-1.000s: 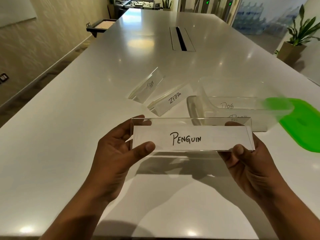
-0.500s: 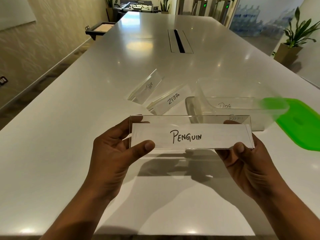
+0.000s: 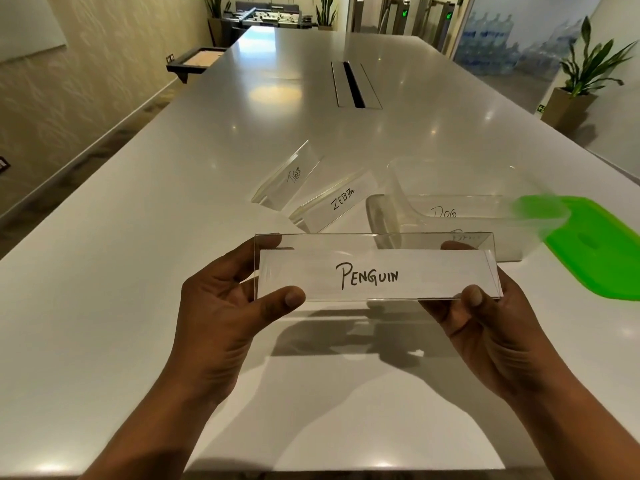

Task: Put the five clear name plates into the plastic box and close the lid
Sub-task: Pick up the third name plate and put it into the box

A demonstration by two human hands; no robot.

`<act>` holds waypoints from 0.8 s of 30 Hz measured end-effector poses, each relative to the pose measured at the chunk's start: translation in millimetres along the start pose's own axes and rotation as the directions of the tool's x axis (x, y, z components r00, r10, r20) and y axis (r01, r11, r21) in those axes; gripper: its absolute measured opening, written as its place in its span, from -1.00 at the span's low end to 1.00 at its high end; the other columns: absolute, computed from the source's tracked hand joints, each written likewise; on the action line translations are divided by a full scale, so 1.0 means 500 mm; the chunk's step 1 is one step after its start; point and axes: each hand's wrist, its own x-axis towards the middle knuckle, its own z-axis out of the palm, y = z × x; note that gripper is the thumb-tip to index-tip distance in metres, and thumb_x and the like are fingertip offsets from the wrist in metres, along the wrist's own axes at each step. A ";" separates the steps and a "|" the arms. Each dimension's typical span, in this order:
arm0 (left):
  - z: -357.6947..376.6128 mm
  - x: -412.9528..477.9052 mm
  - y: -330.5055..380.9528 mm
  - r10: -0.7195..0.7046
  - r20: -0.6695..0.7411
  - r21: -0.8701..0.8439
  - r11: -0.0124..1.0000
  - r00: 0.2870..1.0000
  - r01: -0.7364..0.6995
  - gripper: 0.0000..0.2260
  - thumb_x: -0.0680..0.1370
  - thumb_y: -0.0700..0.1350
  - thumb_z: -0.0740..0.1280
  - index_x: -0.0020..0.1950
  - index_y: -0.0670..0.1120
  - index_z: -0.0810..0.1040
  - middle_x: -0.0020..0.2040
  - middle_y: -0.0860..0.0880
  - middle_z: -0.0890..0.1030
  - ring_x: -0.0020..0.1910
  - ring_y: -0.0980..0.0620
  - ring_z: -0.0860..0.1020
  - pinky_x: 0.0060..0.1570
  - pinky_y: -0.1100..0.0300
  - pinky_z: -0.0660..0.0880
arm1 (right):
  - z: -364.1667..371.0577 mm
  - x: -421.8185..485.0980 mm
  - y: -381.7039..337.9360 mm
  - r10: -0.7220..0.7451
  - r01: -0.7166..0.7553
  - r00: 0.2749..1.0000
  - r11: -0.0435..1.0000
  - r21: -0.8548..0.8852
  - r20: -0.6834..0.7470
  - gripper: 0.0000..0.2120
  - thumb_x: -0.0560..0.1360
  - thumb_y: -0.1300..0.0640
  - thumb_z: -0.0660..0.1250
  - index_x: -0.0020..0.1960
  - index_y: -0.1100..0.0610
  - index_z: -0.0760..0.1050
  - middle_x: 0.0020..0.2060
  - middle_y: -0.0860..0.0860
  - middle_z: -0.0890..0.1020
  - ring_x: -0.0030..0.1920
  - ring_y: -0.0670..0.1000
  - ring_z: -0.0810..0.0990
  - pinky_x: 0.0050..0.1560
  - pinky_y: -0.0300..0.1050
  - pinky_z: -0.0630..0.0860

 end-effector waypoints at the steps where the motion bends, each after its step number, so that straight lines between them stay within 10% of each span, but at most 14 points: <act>1: 0.000 0.000 0.000 0.009 0.006 0.000 1.000 1.000 -0.009 -0.43 0.09 0.12 0.67 0.07 0.07 0.69 0.08 0.02 0.72 0.04 0.01 0.70 -0.06 0.19 0.62 | -0.002 0.000 -0.002 0.004 -0.004 1.000 1.000 -0.003 0.007 -0.24 0.04 -0.11 0.68 0.15 0.12 0.54 0.03 0.12 0.64 0.14 0.17 0.60 0.08 0.01 0.57; 12: 0.014 0.002 0.006 0.060 0.090 0.081 0.994 0.994 -0.067 -0.49 0.12 0.10 0.66 0.03 0.06 0.70 0.00 0.03 0.74 -0.03 0.06 0.71 -0.15 0.23 0.63 | -0.012 0.034 -0.129 -0.155 0.249 0.965 0.789 -0.561 0.210 -0.05 0.26 -0.49 0.30 0.29 0.27 0.41 0.20 0.18 0.60 0.20 0.22 0.57 0.21 0.20 0.46; 19: 0.035 0.008 -0.007 0.059 0.148 0.119 0.990 0.987 -0.077 -0.53 0.10 -0.12 0.65 -0.01 0.00 0.70 0.01 -0.02 0.73 -0.05 -0.02 0.72 -0.17 0.22 0.64 | 0.036 0.035 -0.176 0.045 0.489 0.865 0.157 -0.858 0.500 -0.27 0.21 -0.40 0.47 0.29 -0.14 0.45 0.14 -0.25 0.59 0.17 -0.18 0.55 0.12 -0.08 0.52; 24: 0.053 0.018 -0.011 0.043 0.173 0.125 0.990 0.984 -0.066 -0.51 0.09 -0.13 0.66 0.01 0.00 0.69 0.03 -0.05 0.73 -0.03 -0.08 0.72 -0.17 0.15 0.65 | 0.063 0.035 -0.166 0.197 0.509 0.847 -0.035 -0.860 0.493 -0.25 0.25 -0.42 0.41 0.36 -0.19 0.36 0.18 -0.31 0.53 0.16 -0.28 0.49 0.11 -0.11 0.49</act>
